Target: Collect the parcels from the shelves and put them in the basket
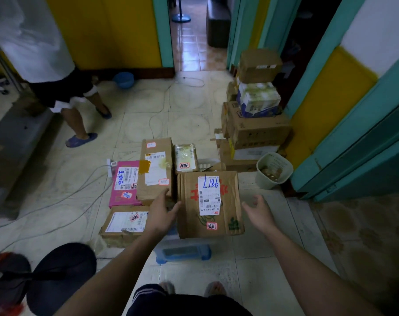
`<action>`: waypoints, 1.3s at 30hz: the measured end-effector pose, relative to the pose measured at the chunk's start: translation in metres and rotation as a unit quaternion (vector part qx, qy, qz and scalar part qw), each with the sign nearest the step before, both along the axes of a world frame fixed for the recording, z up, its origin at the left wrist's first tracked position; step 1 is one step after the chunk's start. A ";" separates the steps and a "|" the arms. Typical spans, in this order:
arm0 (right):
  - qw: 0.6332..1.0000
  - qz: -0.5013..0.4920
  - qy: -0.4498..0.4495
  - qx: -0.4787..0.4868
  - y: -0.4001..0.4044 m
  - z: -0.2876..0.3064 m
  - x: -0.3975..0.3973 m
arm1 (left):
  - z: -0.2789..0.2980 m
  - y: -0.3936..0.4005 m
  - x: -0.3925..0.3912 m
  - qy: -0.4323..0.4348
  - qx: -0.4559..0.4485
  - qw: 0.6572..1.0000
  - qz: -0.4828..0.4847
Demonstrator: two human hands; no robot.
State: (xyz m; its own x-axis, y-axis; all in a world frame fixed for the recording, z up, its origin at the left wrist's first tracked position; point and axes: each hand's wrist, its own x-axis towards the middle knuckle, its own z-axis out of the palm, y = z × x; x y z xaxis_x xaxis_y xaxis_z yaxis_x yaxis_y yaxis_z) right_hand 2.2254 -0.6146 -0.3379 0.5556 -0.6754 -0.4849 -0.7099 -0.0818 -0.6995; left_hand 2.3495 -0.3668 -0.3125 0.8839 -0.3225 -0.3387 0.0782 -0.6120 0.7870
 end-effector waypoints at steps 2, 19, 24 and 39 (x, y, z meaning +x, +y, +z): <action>0.998 0.017 -0.001 -0.054 -0.002 0.019 0.003 | 0.018 -0.005 0.010 -0.056 0.037 0.997 -0.045; 0.980 -0.066 0.149 -0.118 0.144 0.134 -0.159 | 0.112 -0.060 -0.104 -0.206 0.191 0.757 -0.590; 0.944 -0.269 0.140 -0.130 0.209 0.157 -0.313 | 0.145 -0.066 -0.264 -0.261 0.124 0.629 -0.722; 0.714 -0.670 0.194 -0.056 0.672 0.204 -0.788 | 0.206 0.227 -0.850 -0.292 -0.041 0.255 -0.921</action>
